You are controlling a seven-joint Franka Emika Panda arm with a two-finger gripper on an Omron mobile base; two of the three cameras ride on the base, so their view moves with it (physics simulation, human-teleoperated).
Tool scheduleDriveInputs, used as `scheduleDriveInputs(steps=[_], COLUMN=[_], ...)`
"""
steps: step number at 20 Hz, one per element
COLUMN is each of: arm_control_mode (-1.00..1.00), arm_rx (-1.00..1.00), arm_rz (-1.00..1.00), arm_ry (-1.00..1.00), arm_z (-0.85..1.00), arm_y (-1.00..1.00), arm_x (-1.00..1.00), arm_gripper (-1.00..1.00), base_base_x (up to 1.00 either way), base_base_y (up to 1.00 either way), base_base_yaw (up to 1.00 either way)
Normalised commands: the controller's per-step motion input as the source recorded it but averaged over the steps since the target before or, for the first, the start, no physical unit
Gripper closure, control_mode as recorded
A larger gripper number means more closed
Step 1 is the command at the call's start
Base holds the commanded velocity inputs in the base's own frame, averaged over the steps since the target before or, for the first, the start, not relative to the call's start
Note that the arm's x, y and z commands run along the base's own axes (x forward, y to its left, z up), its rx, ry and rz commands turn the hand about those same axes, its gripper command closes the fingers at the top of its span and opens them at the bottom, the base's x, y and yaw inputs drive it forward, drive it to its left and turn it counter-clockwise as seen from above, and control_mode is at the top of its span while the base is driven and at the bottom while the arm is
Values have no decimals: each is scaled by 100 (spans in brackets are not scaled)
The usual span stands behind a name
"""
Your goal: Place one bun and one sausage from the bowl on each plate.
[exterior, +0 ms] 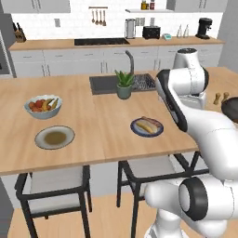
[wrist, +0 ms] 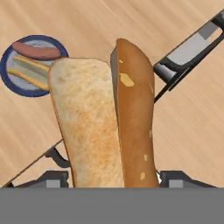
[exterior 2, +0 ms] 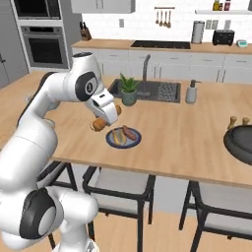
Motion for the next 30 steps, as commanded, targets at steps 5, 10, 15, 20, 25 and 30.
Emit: scheduleDriveInputs(steps=[5, 10, 15, 20, 25, 30], arm_control_mode=[100, 100, 100, -100, -100, -100], arm_rx=[0, 0, 0, 2, 13, 7], arm_rz=[0, 0, 0, -1, 0, 0], arm_ry=[0, 0, 0, 13, 21, 7], arm_z=[0, 0, 0, -11, -77, -75], arm_y=[0, 0, 0, 7, 13, 42], arm_x=[0, 0, 0, 38, 39, 23], arm_gripper=[100, 100, 100, 100, 100, 100], base_base_x=[0, 14, 74, 40, 0, 0], base_base_y=[100, 100, 99, 22, 0, 0], base_base_yaw=[0, 0, 0, -1, 0, 0])
